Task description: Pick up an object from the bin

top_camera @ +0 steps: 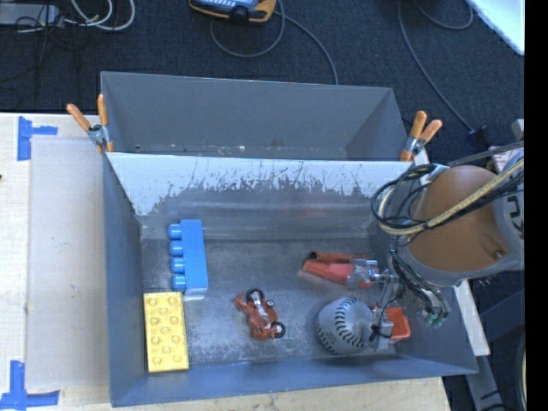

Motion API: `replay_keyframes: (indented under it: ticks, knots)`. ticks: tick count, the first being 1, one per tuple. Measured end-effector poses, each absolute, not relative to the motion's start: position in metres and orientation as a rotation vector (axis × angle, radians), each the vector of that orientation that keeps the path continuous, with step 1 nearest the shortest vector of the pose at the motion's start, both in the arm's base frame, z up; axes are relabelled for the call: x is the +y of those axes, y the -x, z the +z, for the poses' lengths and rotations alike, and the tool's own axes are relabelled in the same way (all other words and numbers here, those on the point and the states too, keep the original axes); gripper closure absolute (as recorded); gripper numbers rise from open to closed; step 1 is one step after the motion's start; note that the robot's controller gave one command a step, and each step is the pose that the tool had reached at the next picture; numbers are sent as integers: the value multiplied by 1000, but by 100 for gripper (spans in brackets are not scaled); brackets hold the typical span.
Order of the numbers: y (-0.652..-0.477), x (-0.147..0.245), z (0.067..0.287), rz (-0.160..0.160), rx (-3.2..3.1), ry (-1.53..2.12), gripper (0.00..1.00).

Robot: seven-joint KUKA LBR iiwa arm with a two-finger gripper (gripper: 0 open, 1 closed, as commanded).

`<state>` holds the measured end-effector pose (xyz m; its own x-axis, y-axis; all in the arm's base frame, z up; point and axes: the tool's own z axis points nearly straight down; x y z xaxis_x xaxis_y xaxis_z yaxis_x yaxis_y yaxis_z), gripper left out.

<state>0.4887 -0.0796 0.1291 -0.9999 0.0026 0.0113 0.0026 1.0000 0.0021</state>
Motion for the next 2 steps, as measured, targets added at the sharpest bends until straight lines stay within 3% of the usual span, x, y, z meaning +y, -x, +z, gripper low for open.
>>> replay_keyframes:
  ticks: [1, 2]
  knots:
    - [-490, -80, 133, -1, -3138, -1, 0]
    - [-487, -140, 82, -3, -3135, 57, 0]
